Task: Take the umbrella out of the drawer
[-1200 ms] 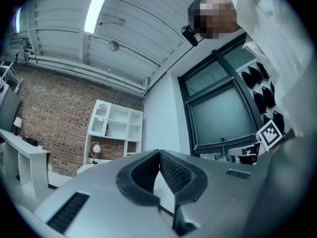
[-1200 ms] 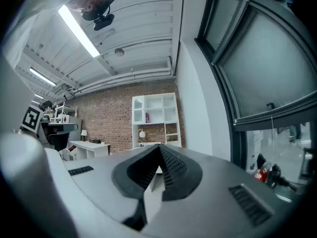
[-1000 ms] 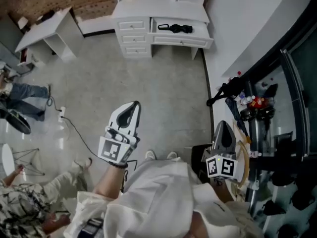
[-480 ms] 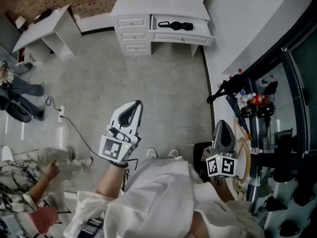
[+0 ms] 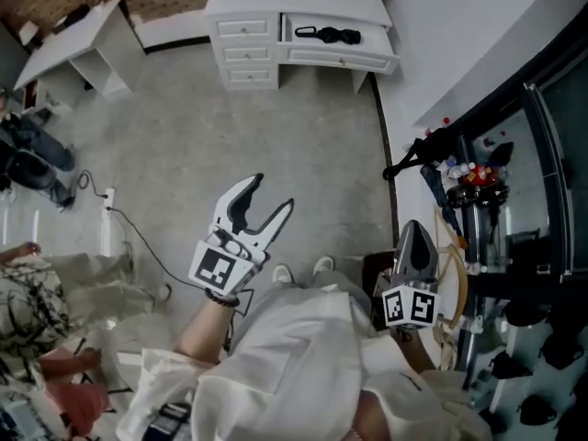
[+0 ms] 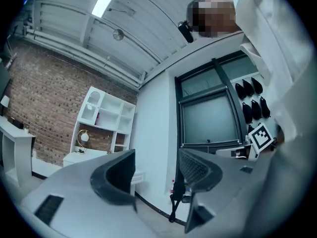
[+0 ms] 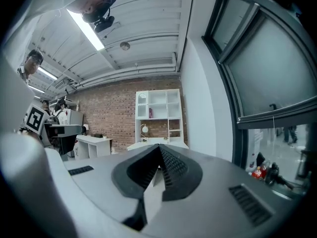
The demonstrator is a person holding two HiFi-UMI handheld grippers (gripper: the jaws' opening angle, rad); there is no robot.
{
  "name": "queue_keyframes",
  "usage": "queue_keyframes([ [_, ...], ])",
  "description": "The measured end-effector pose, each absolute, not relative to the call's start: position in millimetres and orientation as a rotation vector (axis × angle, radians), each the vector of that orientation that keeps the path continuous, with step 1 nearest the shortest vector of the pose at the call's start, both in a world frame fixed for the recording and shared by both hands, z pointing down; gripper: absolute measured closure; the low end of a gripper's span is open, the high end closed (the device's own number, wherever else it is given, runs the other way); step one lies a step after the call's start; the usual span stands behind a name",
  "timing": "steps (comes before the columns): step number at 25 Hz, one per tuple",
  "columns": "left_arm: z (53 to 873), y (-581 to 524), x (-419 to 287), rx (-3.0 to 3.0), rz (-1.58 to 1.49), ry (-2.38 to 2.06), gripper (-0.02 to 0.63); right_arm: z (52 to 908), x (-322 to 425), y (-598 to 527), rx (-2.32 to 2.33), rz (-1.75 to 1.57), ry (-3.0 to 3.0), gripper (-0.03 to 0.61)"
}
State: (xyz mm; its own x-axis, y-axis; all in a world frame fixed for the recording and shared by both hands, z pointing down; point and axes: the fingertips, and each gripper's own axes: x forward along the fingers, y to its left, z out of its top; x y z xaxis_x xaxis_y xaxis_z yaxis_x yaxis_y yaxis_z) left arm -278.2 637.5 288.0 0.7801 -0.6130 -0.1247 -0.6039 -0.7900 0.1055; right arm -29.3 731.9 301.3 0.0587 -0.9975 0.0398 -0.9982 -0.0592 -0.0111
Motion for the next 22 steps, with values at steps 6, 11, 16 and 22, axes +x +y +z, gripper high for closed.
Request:
queue_keyframes([
  [6,293,634,-275,2.890,-0.232,-0.990,0.250,302,-39,724,2.253,0.069,-2.153,0.561],
  [11,294,624,-271,2.875,-0.264,-1.005,0.242,308,-39,707,2.232,0.065,-2.167,0.560],
  [16,293,590,-260,2.891,-0.245,-1.016,0.242,312,-34,669,2.244,0.081,-2.208,0.561],
  [22,299,523,-223,2.897,-0.196,-1.011,0.242,323,-8,599,2.220,0.096,-2.235,0.560],
])
